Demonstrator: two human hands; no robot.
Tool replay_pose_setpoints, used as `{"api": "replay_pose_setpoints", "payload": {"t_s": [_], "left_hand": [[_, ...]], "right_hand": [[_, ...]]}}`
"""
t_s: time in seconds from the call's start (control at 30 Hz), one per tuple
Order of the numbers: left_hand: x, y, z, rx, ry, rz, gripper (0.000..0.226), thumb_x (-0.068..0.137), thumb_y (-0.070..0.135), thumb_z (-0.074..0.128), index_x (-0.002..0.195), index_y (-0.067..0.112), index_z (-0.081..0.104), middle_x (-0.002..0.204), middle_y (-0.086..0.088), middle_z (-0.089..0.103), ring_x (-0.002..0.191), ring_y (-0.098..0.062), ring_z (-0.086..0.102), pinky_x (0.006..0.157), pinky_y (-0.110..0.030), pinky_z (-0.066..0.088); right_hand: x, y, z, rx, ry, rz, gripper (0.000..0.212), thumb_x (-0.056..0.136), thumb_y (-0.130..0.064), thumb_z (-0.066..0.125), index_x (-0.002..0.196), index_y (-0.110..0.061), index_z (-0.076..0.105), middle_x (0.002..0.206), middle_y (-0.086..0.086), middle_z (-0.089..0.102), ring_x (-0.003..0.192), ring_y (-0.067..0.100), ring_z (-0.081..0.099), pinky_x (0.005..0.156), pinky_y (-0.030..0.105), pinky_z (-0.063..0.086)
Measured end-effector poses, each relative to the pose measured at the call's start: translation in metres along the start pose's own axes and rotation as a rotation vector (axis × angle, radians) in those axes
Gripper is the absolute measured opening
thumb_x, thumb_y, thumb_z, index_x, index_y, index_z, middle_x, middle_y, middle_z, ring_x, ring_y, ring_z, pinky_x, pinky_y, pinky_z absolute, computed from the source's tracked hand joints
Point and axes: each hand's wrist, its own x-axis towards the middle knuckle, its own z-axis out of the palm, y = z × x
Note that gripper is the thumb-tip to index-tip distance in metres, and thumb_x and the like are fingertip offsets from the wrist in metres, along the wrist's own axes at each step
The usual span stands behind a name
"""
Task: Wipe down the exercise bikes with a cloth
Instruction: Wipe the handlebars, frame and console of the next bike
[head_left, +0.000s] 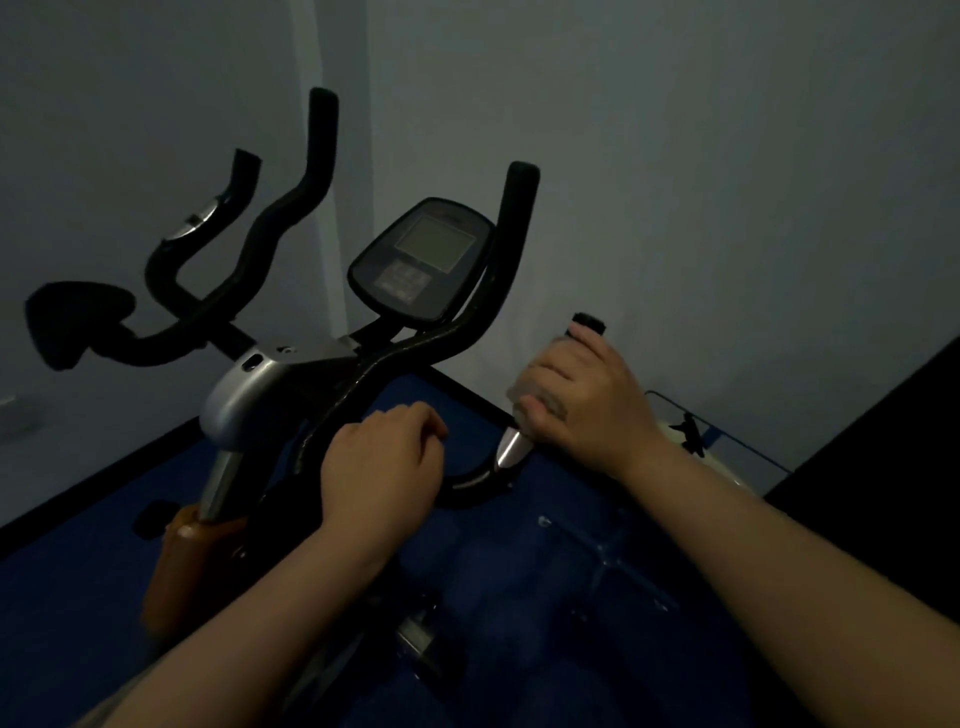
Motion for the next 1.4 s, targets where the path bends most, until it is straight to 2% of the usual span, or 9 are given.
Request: {"api": "replay_pose_setpoints", "payload": {"t_s": [0.13, 0.27, 0.5, 0.6, 0.77, 0.93, 1.1, 1.2, 1.4], "left_hand": [[-0.002, 0.001, -0.003, -0.005, 0.02, -0.021, 0.019, 0.089, 0.025, 0.049, 0.096, 0.029, 0.066, 0.098, 0.007, 0.069, 0.092, -0.019, 0.061, 0.076, -0.034, 0.041], [-0.002, 0.002, -0.002, 0.006, -0.017, -0.004, 0.019, 0.089, 0.026, 0.048, 0.096, 0.03, 0.066, 0.097, 0.007, 0.069, 0.092, -0.018, 0.061, 0.075, -0.032, 0.038], [-0.004, 0.002, -0.002, -0.021, 0.016, -0.018, 0.02, 0.089, 0.025, 0.048, 0.094, 0.029, 0.067, 0.097, 0.01, 0.07, 0.092, -0.015, 0.061, 0.079, -0.03, 0.039], [-0.003, 0.003, -0.003, -0.001, 0.003, -0.022, 0.02, 0.09, 0.026, 0.048, 0.094, 0.03, 0.067, 0.096, 0.01, 0.07, 0.091, -0.014, 0.061, 0.075, -0.029, 0.037], [-0.002, 0.004, -0.002, -0.003, 0.02, -0.029, 0.019, 0.088, 0.027, 0.048, 0.091, 0.03, 0.067, 0.093, 0.009, 0.07, 0.089, -0.015, 0.061, 0.076, -0.031, 0.039], [0.0, 0.005, -0.005, 0.023, 0.008, -0.026, 0.019, 0.088, 0.027, 0.049, 0.091, 0.028, 0.067, 0.092, 0.007, 0.07, 0.089, -0.018, 0.062, 0.073, -0.032, 0.039], [-0.001, 0.008, -0.005, 0.016, 0.044, -0.019, 0.019, 0.089, 0.029, 0.049, 0.09, 0.029, 0.067, 0.089, 0.01, 0.069, 0.084, -0.014, 0.061, 0.067, -0.027, 0.029], [-0.001, 0.008, -0.006, 0.008, 0.052, -0.037, 0.018, 0.088, 0.028, 0.05, 0.088, 0.029, 0.067, 0.088, 0.009, 0.069, 0.085, -0.016, 0.061, 0.068, -0.028, 0.031], [-0.002, 0.01, -0.007, -0.011, 0.071, -0.037, 0.017, 0.087, 0.026, 0.051, 0.088, 0.027, 0.068, 0.087, 0.008, 0.068, 0.085, -0.017, 0.061, 0.068, -0.028, 0.033]], "right_hand": [[-0.018, -0.064, 0.029, 0.136, 0.185, 0.255, 0.02, 0.083, -0.02, 0.057, 0.069, -0.009, 0.066, 0.073, 0.005, 0.061, 0.074, 0.021, 0.055, 0.105, 0.041, 0.035], [-0.023, -0.048, 0.029, 0.115, 0.043, -0.176, 0.028, 0.085, -0.034, 0.057, 0.08, -0.011, 0.072, 0.079, 0.005, 0.068, 0.072, 0.023, 0.06, 0.089, 0.04, 0.047], [0.049, 0.069, -0.017, -0.295, -0.051, -0.463, 0.033, 0.09, -0.039, 0.052, 0.071, -0.016, 0.065, 0.07, 0.003, 0.062, 0.061, 0.024, 0.058, 0.068, 0.031, 0.049], [0.05, 0.066, -0.014, -0.164, 0.042, -0.08, 0.037, 0.091, -0.042, 0.05, 0.069, -0.016, 0.065, 0.066, 0.003, 0.061, 0.054, 0.022, 0.057, 0.048, 0.027, 0.045], [0.028, -0.01, 0.016, 0.332, 0.539, 0.981, 0.031, 0.095, -0.039, 0.049, 0.114, -0.019, 0.061, 0.104, -0.001, 0.063, 0.087, 0.012, 0.058, 0.073, 0.023, 0.047], [0.022, -0.05, 0.026, 0.603, 0.662, 1.293, 0.038, 0.1, -0.038, 0.036, 0.133, -0.024, 0.046, 0.124, 0.005, 0.061, 0.107, 0.018, 0.059, 0.083, 0.023, 0.045], [0.036, -0.006, 0.01, 0.62, 0.558, 1.11, 0.036, 0.101, -0.038, 0.035, 0.127, -0.022, 0.053, 0.12, 0.003, 0.062, 0.107, 0.014, 0.059, 0.091, 0.026, 0.05], [0.013, -0.033, 0.022, 0.514, 0.54, 0.922, 0.04, 0.1, -0.035, 0.034, 0.137, -0.023, 0.045, 0.143, 0.004, 0.043, 0.127, 0.008, 0.043, 0.096, 0.005, 0.038], [-0.032, -0.032, 0.021, 0.088, 0.168, 0.435, 0.039, 0.099, -0.028, 0.036, 0.131, -0.012, 0.054, 0.147, 0.007, 0.042, 0.143, 0.022, 0.024, 0.119, 0.044, 0.002]]}}
